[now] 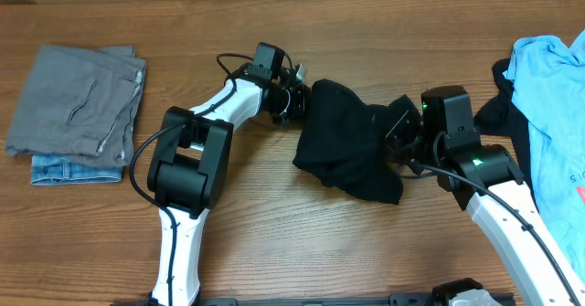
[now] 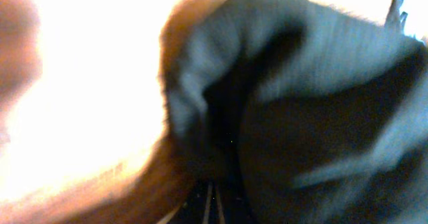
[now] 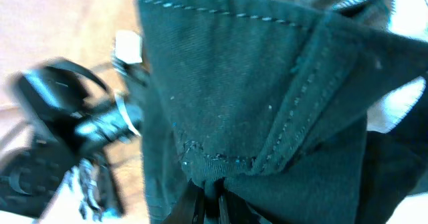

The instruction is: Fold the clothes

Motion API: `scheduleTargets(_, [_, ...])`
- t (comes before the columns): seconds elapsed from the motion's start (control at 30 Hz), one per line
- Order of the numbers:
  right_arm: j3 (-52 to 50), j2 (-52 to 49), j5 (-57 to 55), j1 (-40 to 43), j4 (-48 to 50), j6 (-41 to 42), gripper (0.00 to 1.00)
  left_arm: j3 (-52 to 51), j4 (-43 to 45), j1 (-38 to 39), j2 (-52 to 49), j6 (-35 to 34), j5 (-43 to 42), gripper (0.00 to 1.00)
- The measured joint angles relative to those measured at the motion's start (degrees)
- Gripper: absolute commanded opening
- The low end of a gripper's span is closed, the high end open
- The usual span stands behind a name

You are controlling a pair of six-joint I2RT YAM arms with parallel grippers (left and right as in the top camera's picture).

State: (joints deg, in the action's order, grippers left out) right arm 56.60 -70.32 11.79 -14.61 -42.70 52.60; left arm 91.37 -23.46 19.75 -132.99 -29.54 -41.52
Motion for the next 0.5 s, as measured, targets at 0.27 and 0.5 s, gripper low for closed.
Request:
scheduleTargets(0.27, [0.2, 0.1, 0.9, 0.0, -9.5, -3.3, 0.96, 4.7, -5.4, -2.2, -0.2, -1.9, 1.7, 0.27])
scheduleTargets(0.5, [0.3, 0.5, 0.9, 0.0, -15.1, -7.3, 0.94, 13.8, -20.6, -7.3, 1.9, 0.1, 7.8, 0.26])
